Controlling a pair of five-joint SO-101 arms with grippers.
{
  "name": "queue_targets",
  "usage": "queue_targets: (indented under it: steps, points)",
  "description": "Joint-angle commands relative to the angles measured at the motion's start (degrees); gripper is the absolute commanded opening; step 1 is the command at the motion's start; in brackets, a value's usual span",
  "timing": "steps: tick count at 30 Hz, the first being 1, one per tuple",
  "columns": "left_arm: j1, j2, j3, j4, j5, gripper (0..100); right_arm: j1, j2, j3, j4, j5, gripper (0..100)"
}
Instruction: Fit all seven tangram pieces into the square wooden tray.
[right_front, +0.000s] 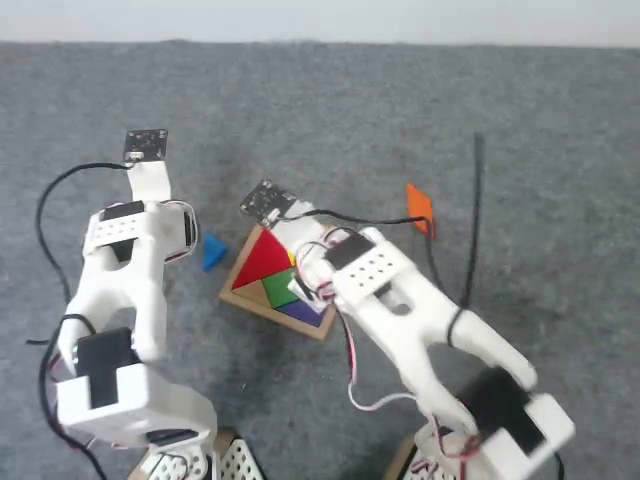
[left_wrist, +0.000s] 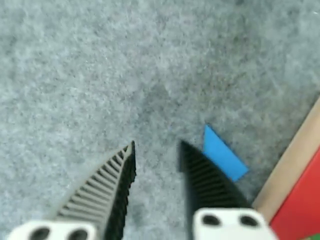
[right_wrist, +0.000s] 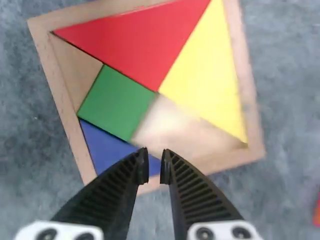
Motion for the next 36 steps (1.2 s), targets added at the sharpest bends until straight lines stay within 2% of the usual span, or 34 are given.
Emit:
queue_targets:
  steps: [1,4,10,13,19,27,31,36]
  points:
    - [1.14,-3.25,-1.98,0.53,0.97,22,1.63,-7.25,2.46,0.75,0.88,5.4]
    - [4.75,-2.99,-3.65,3.08,1.85,22,1.71,-8.57,4.92,0.75,0.88,5.4]
    - [10.99,-0.09,-6.46,5.27,10.20,22,3.03,-9.19,6.15,0.75,0.97,5.4]
    - [9.85,4.48,-9.80,7.47,11.60,22,5.14,-9.19,6.15,0.75,1.14,5.4]
    - [5.98,11.25,-16.84,17.58,11.43,22,6.90,-9.27,5.89,0.75,1.14,5.4]
    - [7.12,12.13,-17.54,18.46,11.43,22,6.64,-9.27,5.89,0.75,1.14,5.4]
    - [9.14,12.40,-17.98,18.37,11.96,17,6.64,-9.27,5.89,0.75,1.05,5.4]
    - [9.49,15.56,-20.79,21.10,15.56,16,6.73,-9.27,5.89,0.75,1.05,5.4]
